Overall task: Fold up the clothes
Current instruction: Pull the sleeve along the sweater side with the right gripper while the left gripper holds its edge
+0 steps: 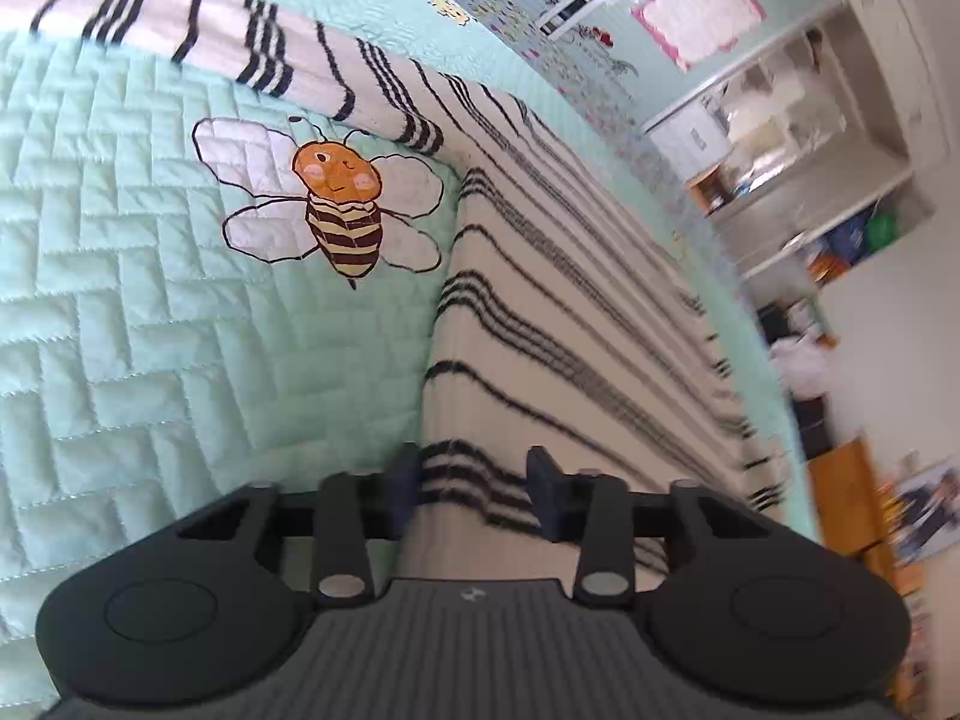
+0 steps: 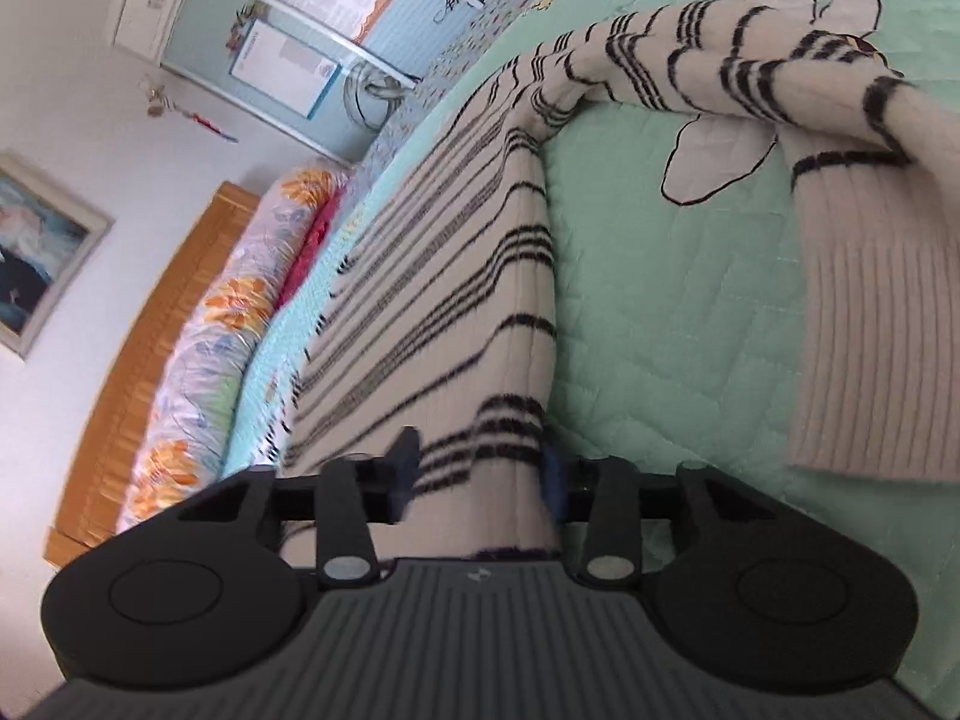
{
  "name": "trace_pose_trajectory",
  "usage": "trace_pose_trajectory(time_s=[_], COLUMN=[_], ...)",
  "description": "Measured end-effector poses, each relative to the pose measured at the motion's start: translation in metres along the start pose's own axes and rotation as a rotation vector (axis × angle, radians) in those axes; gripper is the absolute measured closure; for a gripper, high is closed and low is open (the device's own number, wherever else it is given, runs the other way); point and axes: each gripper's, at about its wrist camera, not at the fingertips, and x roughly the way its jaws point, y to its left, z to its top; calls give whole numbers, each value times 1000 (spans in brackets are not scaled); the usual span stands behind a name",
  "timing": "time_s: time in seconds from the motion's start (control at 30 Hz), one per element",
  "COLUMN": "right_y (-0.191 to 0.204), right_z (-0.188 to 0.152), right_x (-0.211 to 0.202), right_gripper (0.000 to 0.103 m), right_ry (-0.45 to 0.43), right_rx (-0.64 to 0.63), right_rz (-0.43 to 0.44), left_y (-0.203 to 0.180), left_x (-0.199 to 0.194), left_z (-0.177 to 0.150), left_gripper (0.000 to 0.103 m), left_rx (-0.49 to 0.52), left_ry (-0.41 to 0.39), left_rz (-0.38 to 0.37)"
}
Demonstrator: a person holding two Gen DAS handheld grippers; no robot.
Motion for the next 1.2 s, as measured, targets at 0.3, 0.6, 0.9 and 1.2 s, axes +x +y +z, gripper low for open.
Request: trace_pose_trajectory(time_s=[0.3, 0.6, 0.9, 1.2], right_y=[-24, 5, -13, -14], right_z=[1, -41, -55, -58], right_x=[-17, -49, -53, -70], right_gripper=[97, 52, 97, 71], right_ry=[-20, 42, 53, 41], right_rx=[49, -49, 22, 60], right_rz=[-2, -13, -20, 34], left_y=[39, 12, 22, 16], left_x=[-4, -47, -50, -68], left_z=[-5, -47, -57, -65], left_gripper=[92, 57, 95, 62], left_rx=[-133, -24, -1, -10], left_ry=[-31, -2, 6, -7], left_rz=[-70, 11, 51, 18])
